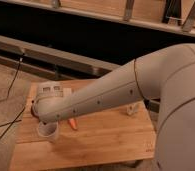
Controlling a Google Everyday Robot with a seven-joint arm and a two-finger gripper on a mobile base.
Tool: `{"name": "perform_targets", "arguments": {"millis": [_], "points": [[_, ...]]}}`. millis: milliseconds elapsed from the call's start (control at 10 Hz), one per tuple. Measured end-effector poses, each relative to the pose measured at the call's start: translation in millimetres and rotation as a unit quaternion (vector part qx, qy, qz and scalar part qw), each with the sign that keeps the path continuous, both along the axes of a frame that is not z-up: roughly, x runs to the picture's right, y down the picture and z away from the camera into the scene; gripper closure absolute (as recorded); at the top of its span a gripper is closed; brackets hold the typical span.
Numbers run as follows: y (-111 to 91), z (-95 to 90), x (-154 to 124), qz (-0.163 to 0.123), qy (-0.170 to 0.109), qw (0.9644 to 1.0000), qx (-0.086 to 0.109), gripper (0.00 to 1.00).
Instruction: Place the eraser in the ceramic cup
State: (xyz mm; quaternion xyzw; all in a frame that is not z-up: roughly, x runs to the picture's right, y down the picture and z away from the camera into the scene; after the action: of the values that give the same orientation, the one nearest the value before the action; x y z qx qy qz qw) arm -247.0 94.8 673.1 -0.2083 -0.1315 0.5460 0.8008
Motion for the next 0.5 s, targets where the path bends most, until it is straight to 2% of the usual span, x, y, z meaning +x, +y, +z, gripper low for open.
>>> {"name": "perform_targets", "arguments": {"millis": [500], "points": [[7.0, 7.7, -0.4, 0.005, -0.01, 0.9999, -0.008, 1.0]]}}
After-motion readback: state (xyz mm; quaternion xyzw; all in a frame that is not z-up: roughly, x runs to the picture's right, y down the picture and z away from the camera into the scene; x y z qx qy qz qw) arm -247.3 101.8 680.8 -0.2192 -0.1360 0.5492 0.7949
